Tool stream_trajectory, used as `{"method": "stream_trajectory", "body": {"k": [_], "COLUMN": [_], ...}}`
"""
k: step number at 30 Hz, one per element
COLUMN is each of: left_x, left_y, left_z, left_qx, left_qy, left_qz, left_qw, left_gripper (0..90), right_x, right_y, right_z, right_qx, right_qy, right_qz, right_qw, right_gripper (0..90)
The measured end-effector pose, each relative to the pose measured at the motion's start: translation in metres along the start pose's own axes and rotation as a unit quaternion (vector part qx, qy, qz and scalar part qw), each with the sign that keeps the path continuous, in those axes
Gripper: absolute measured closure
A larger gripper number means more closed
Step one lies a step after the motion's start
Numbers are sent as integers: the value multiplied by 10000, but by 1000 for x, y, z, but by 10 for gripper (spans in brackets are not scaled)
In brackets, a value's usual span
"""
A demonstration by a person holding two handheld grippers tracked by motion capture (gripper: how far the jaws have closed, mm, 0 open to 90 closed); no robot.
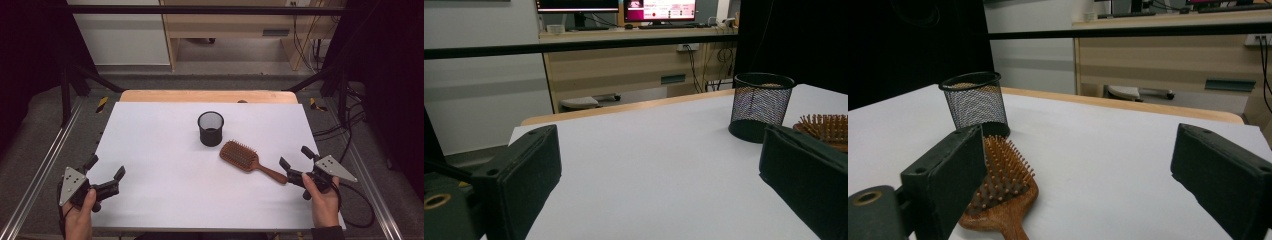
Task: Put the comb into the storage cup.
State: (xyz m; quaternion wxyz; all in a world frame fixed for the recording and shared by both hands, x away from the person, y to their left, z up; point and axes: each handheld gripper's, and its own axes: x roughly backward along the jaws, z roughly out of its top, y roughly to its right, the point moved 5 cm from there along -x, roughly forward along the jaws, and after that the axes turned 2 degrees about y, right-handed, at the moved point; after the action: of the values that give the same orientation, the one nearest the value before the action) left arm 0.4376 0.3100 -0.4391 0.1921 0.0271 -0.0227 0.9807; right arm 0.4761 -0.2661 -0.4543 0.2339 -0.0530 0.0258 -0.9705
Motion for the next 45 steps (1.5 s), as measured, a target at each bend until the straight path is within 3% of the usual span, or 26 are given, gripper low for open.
{"method": "stream_trajectory", "body": {"k": [10,14,17,19,20,21,25,29,32,33,34,38,39,40,44,45], "left_x": [0,0,-1,-2,-2,-2,1,3,5,5,5,6,6,6,6,6], "left_y": [1,1,2,2,2,2,2,2,3,3,3,2,2,2,3,3], "left_z": [0,0,0,0,0,-1,-2,-1,-3,-3,-4,-2,-3,-3,-3,-3], "left_qx": [-6,-7,-15,-29,-29,-32,-27,-20,-35,-35,-26,-22,-27,-27,-41,-47], "left_qy": [-6,-5,-13,-25,-25,-45,-44,-39,-62,-62,-78,-53,-59,-59,-73,-74], "left_qz": [-23,-20,-23,-16,-16,-8,17,20,1,1,2,15,14,14,6,3], "left_qw": [10000,10000,10000,10000,10000,10000,10000,10000,10000,10000,10000,10000,10000,10000,10000,10000], "left_gripper": [37,37,37,37,37,37,37,37,37,37,37,37,37,37,37,37], "right_x": [-3,-5,-5,-5,-5,-6,-9,-10,-15,-15,-21,-31,-34,-34,-43,-44], "right_y": [-4,-9,-12,-14,-14,-18,-24,-35,-41,-41,-45,-51,-51,-51,-50,-49], "right_z": [-3,0,3,3,3,2,1,0,0,0,0,4,6,6,13,13], "right_qx": [11,-100,-46,-67,-67,-38,111,481,583,583,776,1298,1353,1353,1613,1644], "right_qy": [-342,-478,-621,-865,-865,-1175,-1390,-1632,-1842,-1842,-2125,-2544,-2655,-2655,-3151,-3231], "right_qz": [-20,-13,37,123,123,222,340,440,513,513,526,651,673,673,796,801], "right_qw": [9994,9988,9981,9962,9962,9928,9896,9844,9798,9798,9727,9561,9522,9522,9319,9285], "right_gripper": [50,68,94,96,96,88,91,92,118,118,126,136,135,135,139,141]}}
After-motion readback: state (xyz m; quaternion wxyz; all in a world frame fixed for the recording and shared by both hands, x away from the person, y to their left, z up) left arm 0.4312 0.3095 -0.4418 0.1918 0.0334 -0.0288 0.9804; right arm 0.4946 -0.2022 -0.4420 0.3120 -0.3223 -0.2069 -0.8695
